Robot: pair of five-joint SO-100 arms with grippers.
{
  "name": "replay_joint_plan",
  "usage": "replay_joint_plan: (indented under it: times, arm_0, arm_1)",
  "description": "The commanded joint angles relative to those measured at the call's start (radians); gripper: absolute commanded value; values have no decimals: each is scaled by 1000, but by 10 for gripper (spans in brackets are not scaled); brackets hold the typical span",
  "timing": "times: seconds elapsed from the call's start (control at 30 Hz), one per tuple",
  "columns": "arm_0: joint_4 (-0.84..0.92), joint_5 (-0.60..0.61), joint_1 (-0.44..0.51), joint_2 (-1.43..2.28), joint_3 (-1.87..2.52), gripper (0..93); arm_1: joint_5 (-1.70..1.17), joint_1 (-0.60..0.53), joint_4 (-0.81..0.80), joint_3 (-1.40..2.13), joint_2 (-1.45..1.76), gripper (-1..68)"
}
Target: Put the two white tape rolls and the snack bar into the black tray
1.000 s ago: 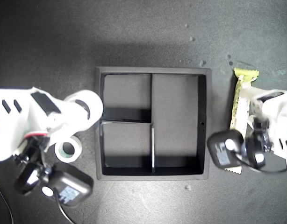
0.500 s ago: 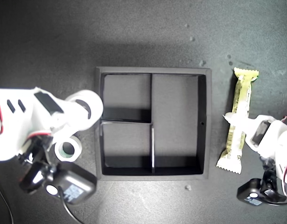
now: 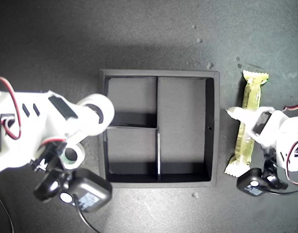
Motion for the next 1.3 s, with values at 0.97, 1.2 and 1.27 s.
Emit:
replay_joint_plan:
  times: [0.97, 1.2, 1.27]
  arm_0:
    - [37, 43, -51, -115, -247, 0]
    - [37, 35, -54, -324, -417, 2]
    - [37, 34, -58, -376, -453, 2]
  arm_1:
    - [-476, -75, 342, -1325, -436, 12]
    - [-482, -67, 250, -1359, -502, 17]
    - [-479, -71, 230, -1342, -502, 17]
